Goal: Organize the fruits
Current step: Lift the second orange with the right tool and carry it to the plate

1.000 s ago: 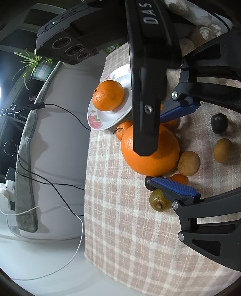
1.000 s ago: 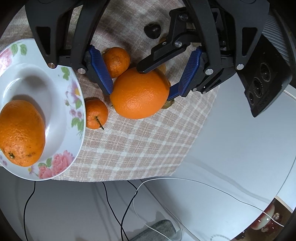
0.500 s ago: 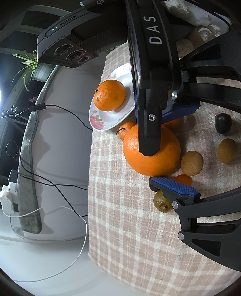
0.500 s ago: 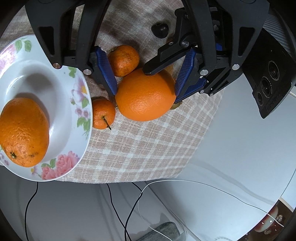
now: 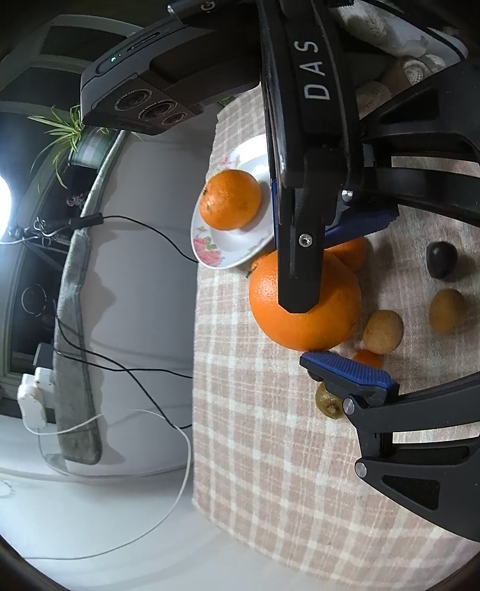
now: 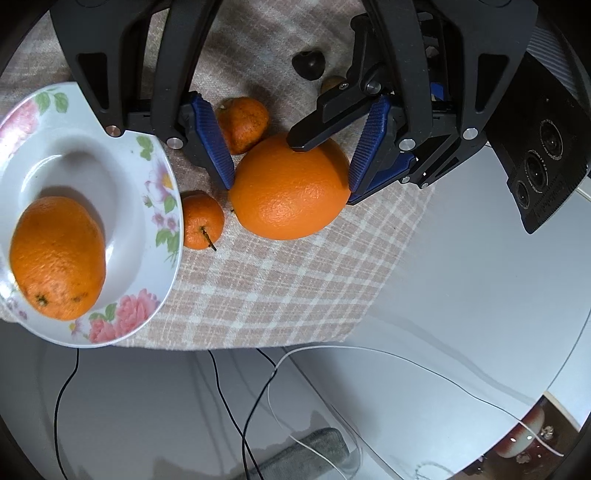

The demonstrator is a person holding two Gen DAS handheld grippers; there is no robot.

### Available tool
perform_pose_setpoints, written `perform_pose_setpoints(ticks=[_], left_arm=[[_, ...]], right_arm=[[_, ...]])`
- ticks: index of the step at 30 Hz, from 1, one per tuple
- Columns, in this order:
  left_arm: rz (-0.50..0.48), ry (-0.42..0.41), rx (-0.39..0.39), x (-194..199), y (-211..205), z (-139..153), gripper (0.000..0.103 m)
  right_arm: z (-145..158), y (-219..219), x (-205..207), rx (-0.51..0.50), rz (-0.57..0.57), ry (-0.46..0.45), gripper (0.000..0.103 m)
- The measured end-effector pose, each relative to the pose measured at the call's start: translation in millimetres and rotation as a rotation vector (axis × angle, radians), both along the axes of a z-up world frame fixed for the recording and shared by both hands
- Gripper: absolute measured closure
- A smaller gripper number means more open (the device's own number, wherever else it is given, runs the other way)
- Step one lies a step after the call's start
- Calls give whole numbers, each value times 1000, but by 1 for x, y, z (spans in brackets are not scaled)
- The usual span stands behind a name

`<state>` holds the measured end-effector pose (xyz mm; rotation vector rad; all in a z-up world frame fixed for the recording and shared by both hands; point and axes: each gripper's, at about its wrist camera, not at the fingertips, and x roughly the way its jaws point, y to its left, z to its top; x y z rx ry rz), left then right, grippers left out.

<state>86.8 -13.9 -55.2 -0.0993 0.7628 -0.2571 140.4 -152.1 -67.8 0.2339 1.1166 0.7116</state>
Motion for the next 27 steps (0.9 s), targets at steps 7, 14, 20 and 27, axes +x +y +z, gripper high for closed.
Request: perform_pose_setpoints(ticks=[7, 14, 20, 27], left_arm=[[-18, -43, -2, -6, -11, 15, 48], [-32, -65, 2, -3, -27, 21, 48], [-69, -83, 5, -2, -46, 28, 48], [-128, -85, 5, 5, -79, 30, 48]], right_arm=[[15, -14, -9, 22, -14, -19, 35], [21, -34, -10, 46, -52, -34, 35], [30, -54, -10, 47, -78, -53, 36], [36, -93, -12, 35, -126, -61, 36]])
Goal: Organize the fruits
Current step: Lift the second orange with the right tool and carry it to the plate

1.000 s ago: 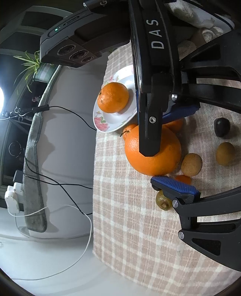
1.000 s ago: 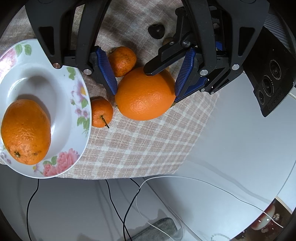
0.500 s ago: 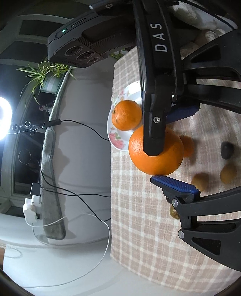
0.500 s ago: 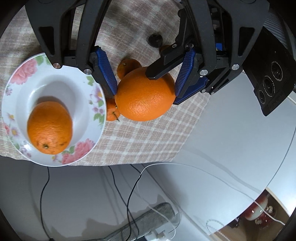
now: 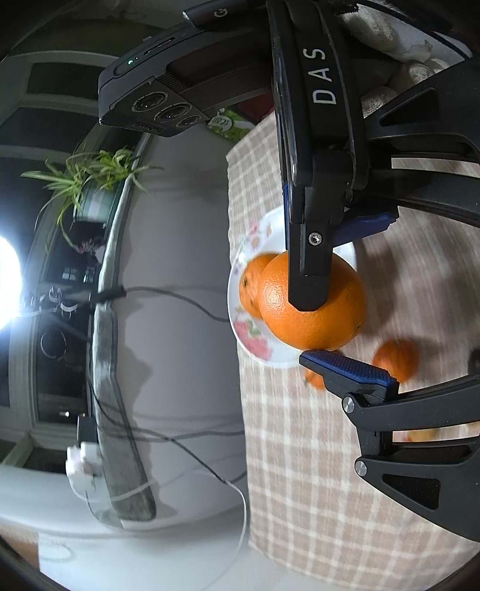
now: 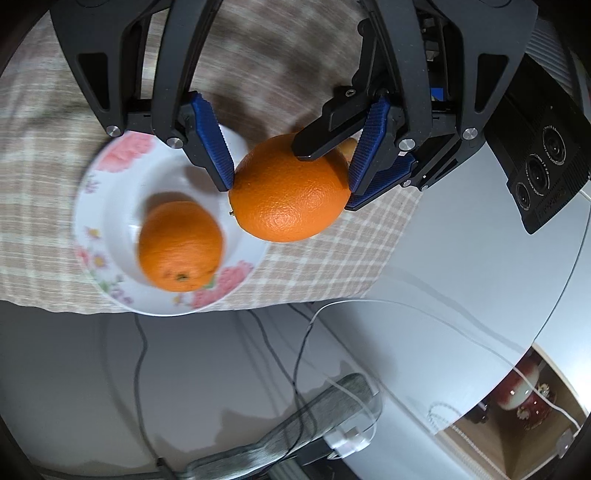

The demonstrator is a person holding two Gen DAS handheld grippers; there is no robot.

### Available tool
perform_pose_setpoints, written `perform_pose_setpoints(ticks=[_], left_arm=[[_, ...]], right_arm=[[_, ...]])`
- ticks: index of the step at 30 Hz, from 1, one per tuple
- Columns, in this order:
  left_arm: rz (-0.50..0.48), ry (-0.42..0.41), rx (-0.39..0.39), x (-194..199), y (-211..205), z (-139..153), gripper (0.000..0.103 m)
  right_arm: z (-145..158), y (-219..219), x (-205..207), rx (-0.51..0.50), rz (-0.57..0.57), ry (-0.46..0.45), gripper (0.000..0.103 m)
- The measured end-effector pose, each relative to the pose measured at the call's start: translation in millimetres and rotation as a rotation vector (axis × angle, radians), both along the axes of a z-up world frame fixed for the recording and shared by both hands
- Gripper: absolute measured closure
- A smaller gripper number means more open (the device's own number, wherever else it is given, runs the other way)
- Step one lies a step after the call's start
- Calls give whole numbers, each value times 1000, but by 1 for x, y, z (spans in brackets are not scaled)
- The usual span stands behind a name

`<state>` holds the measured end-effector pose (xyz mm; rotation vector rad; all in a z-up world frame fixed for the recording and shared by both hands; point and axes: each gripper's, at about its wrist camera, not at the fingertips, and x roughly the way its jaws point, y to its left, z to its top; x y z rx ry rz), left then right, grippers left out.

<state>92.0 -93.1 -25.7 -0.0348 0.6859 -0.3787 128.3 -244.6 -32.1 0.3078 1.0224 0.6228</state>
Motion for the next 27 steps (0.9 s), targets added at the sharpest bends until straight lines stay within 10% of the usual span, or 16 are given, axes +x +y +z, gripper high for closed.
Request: perform_pose_setpoints(ticks=[27], left_arm=[[-109, 53, 35, 45, -91, -14, 50]], right_arm=[[-14, -94, 19, -10, -133, 20, 36]])
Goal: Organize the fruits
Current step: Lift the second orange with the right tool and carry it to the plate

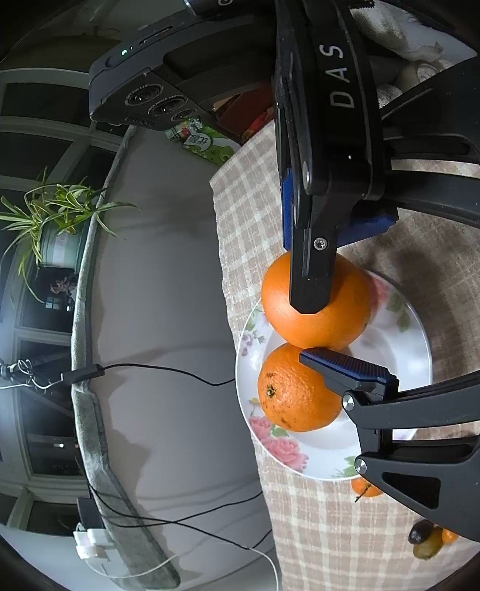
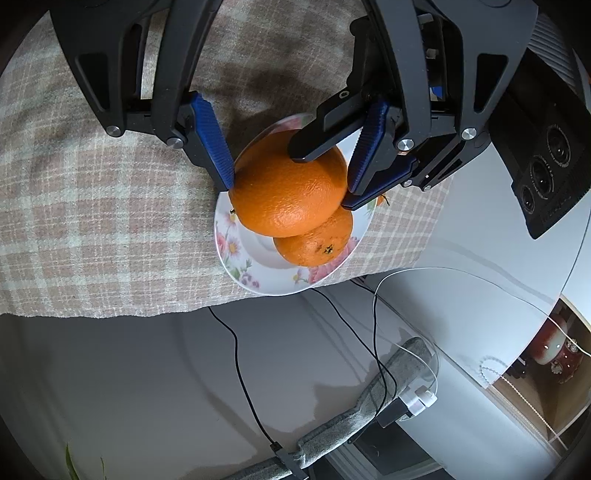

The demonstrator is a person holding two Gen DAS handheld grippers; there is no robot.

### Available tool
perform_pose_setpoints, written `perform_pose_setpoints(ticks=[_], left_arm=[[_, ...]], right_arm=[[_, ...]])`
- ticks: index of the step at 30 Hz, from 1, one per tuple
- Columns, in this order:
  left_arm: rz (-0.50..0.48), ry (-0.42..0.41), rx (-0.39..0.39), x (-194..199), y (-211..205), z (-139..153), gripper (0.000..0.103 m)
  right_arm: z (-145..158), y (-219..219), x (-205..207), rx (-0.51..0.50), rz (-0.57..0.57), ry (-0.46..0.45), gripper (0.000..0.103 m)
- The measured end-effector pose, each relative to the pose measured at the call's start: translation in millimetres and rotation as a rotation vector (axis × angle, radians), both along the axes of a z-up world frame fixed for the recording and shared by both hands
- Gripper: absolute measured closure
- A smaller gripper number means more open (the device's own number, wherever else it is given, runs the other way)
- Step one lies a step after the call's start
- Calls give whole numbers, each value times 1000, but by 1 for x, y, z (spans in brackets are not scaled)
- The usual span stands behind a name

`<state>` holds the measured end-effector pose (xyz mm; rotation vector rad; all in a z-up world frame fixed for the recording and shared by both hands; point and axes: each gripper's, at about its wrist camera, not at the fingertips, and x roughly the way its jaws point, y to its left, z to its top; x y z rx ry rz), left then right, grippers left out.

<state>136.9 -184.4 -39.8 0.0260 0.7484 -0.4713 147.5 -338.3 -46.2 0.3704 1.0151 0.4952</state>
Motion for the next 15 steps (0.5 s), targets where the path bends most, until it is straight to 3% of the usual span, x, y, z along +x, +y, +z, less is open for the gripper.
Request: perform_pose_setpoints(ticks=[15], left_arm=[[1, -10, 7, -8, 11, 12, 49]], right_arm=[[20, 5, -6, -32, -14, -68, 35]])
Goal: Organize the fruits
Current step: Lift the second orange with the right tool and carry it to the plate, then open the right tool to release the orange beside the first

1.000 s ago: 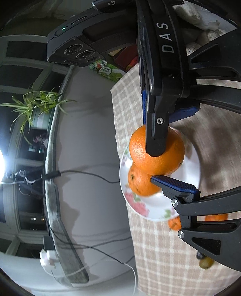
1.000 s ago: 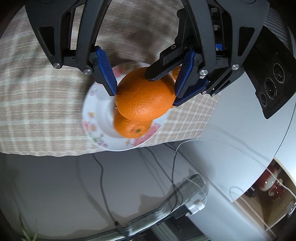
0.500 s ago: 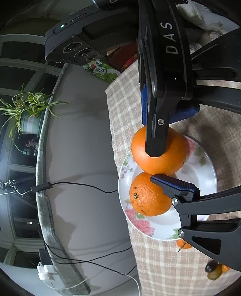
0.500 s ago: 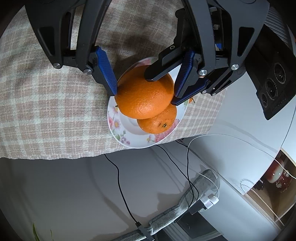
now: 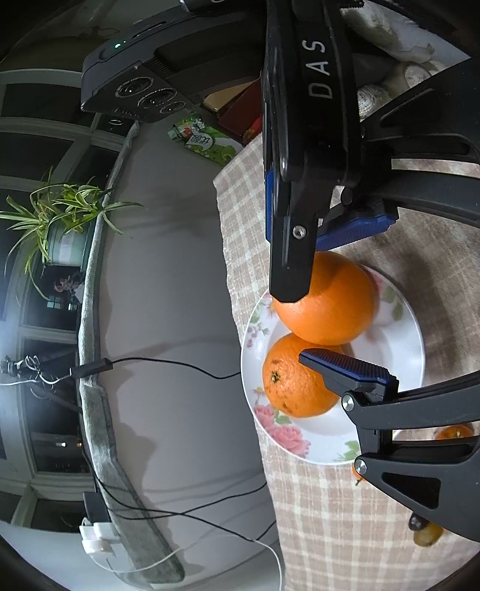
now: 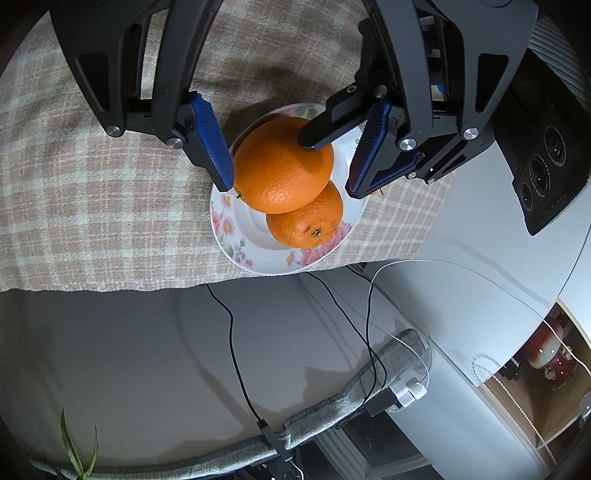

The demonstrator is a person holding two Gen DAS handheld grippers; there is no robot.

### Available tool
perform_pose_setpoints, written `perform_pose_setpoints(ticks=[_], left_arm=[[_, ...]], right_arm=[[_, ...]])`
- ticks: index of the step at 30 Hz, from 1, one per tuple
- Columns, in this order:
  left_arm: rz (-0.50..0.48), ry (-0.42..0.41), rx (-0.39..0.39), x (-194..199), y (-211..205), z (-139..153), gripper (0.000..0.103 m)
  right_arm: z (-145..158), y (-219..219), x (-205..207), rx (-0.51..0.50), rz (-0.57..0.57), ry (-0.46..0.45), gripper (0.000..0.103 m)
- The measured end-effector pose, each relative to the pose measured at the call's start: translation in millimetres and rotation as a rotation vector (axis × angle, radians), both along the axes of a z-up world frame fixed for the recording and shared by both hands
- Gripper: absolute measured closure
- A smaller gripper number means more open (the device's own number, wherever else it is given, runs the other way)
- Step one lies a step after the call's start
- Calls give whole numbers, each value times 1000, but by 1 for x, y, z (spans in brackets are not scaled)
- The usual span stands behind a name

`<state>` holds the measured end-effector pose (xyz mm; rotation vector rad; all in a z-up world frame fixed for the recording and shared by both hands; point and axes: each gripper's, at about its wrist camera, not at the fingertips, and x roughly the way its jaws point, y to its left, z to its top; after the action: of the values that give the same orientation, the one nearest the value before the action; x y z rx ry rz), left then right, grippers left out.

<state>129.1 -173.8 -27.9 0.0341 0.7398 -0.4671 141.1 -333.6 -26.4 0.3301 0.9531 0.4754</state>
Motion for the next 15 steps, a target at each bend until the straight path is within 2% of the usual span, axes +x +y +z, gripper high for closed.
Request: perform_pose_setpoints(ticks=[2, 4, 12, 15], left_arm=[[2, -1, -1, -3, 3, 1, 49], [4, -4, 1, -7, 5, 3, 49], [19, -19, -3, -24, 24, 6, 49], [36, -26, 5, -31, 37, 7, 47]], right_arm=[[2, 1, -2, -2, -1, -4, 35], [3, 3, -5, -6, -5, -11, 29], [16, 11, -25, -15, -13, -86, 29], [20, 18, -36, -23, -11, -129, 19]])
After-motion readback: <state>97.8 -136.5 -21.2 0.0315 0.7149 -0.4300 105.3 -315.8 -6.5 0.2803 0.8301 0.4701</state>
